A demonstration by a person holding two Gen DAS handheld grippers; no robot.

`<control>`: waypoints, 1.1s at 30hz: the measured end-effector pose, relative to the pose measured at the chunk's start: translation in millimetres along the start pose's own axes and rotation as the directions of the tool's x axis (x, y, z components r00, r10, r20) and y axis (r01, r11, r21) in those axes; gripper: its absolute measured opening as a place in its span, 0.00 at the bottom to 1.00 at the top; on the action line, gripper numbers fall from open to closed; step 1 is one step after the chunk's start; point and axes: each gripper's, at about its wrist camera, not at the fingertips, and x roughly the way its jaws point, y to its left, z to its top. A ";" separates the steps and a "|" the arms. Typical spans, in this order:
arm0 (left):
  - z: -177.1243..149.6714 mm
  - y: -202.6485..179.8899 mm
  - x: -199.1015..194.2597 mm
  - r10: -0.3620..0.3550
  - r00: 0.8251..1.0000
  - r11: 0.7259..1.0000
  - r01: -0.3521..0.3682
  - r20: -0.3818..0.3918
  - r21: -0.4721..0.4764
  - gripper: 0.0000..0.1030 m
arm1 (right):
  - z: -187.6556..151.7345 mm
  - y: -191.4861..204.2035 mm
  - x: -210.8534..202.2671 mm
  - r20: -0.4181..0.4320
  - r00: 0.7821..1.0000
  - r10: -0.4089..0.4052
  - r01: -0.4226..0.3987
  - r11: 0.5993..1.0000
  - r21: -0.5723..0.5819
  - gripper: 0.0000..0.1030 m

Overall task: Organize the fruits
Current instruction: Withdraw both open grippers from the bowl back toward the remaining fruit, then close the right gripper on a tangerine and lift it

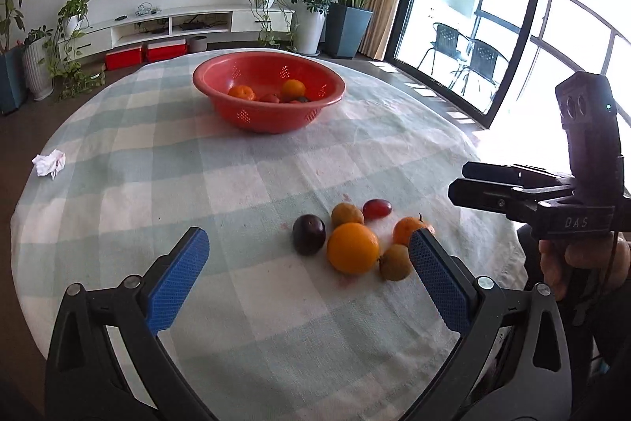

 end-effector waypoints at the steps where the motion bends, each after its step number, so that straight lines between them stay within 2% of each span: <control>1: -4.8 -1.8 -2.2 -0.002 1.000 1.000 0.002 -0.005 -0.004 1.00 | -5.8 0.9 1.5 -0.014 1.000 0.001 -0.001 1.000 0.002 0.81; 3: -11.8 -5.5 -5.5 -0.003 1.000 1.000 0.003 -0.014 -0.006 1.00 | -15.3 3.0 5.4 -0.044 0.999 0.006 -0.006 1.000 -0.003 0.81; 9: -28.4 -17.2 -5.5 -0.027 0.998 1.000 0.026 -0.059 -0.006 1.00 | -22.0 14.9 14.5 -0.101 0.995 -0.020 0.011 0.996 -0.084 0.71; 14: -34.8 -19.0 -5.1 -0.028 0.997 1.000 0.028 -0.078 -0.008 1.00 | -24.4 16.2 25.8 -0.178 0.982 -0.063 0.036 0.988 -0.151 0.63; 22: -37.0 -17.4 -4.1 -0.033 0.996 0.999 0.032 -0.088 -0.013 1.00 | -16.0 21.4 33.8 -0.227 0.973 -0.032 -0.029 0.965 -0.259 0.63; 27: -36.9 -14.7 -4.9 -0.037 0.995 0.999 0.035 -0.092 -0.025 1.00 | -16.4 29.8 38.6 -0.267 0.964 0.010 -0.099 0.941 -0.322 0.59; 33: -37.8 -13.3 0.6 -0.044 0.991 0.999 0.041 -0.126 -0.032 1.00 | -12.4 34.8 45.5 -0.300 0.953 0.051 -0.165 0.915 -0.369 0.56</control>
